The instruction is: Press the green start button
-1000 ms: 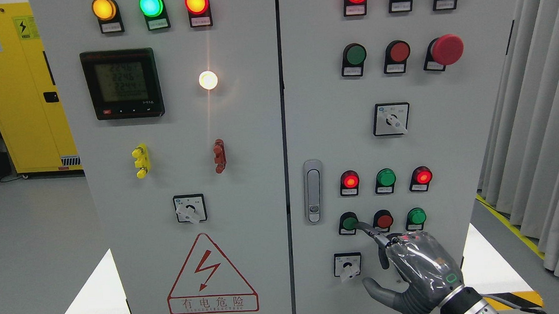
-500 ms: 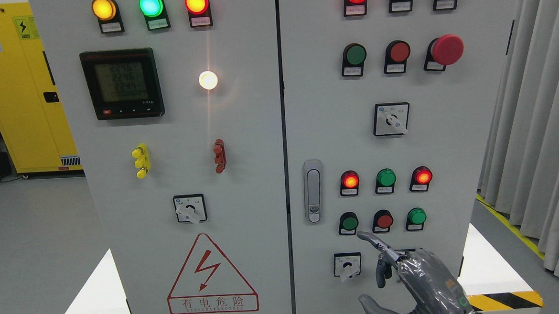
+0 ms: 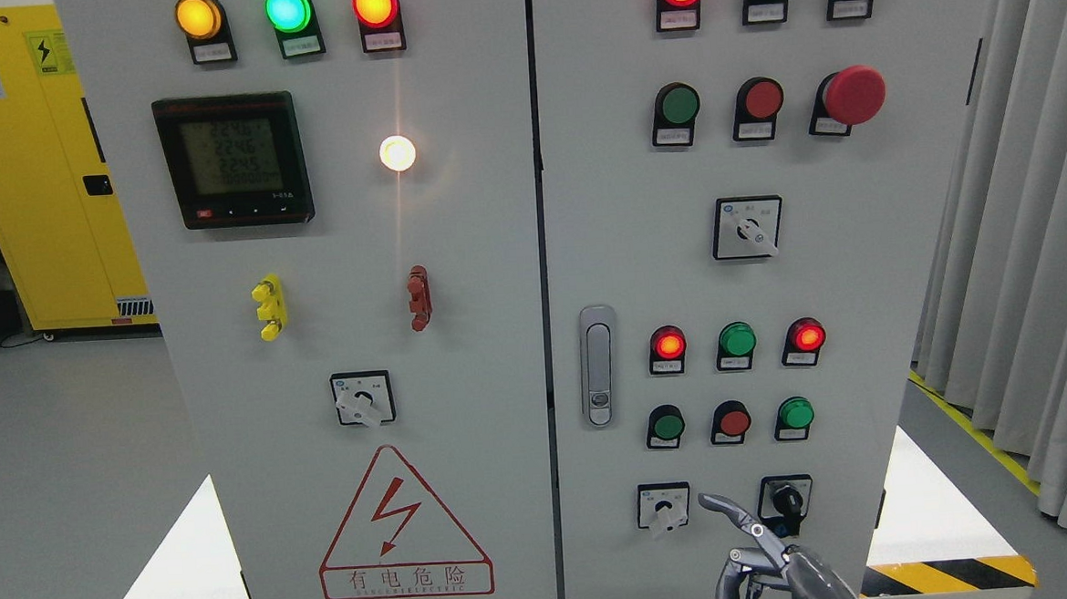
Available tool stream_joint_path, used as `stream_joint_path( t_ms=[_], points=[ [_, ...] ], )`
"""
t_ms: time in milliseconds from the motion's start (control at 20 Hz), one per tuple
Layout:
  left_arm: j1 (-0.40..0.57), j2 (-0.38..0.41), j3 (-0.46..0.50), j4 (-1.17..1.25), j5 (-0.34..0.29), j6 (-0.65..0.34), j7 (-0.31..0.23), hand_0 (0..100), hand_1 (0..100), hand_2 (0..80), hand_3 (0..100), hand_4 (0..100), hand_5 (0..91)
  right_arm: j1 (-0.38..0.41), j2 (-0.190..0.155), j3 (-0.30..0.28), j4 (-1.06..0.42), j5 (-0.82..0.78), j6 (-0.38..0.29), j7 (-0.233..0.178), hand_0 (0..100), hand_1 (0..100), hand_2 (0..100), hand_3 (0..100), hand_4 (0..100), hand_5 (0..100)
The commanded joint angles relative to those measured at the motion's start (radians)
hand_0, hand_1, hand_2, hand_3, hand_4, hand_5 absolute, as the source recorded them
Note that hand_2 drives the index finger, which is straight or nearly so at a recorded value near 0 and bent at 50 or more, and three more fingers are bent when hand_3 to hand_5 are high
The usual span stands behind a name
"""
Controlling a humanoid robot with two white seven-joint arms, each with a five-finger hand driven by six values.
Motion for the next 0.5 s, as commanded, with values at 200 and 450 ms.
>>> stream_joint_path(
  t_ms=[200, 450],
  points=[
    [-0.031, 0.001, 0.000, -0.026, 0.000, 0.000, -0.005, 12, 56, 0.0, 0, 0, 0.0, 0.037, 0.012, 0.059, -0.096, -0.171, 0.056, 0.008, 51, 53, 0, 0, 3, 0],
    [-0.032, 0.001, 0.000, -0.026, 0.000, 0.000, -0.004, 12, 56, 0.0, 0, 0, 0.0, 0.042, 0.011, 0.057, -0.094, -0.172, 0.059, 0.008, 43, 52, 0, 0, 1, 0]
  ],
)
